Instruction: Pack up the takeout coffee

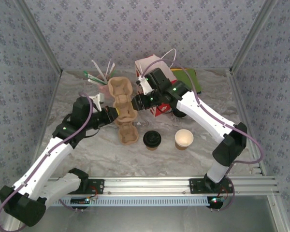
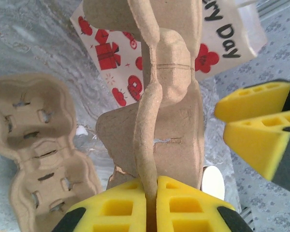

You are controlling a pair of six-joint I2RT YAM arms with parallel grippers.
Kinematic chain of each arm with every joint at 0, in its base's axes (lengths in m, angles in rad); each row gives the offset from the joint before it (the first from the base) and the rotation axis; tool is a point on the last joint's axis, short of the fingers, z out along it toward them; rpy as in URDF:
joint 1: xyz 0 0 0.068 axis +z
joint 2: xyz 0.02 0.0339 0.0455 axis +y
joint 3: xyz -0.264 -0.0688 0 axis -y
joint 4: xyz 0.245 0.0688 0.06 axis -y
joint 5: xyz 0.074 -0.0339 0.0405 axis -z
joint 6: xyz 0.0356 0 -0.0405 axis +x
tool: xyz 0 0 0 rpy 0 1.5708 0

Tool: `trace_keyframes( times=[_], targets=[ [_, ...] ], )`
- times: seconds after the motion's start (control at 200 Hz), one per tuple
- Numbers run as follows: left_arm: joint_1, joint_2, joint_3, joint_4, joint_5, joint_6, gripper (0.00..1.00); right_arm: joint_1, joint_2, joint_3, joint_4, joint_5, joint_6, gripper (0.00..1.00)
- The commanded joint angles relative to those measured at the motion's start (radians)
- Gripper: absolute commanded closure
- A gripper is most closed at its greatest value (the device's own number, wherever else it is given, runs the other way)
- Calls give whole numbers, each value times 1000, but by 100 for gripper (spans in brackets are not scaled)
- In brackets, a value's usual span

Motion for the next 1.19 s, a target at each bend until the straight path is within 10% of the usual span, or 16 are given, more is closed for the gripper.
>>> trace_keyframes(
  times=[0.0, 1.189],
  targets=[
    [7, -13, 31, 47, -6, -26, 91, -10, -51, -36, 46, -66, 103, 53],
    [7, -23, 3, 118, 36, -96, 91, 34, 74, 49, 13, -17, 130, 68]
  ],
)
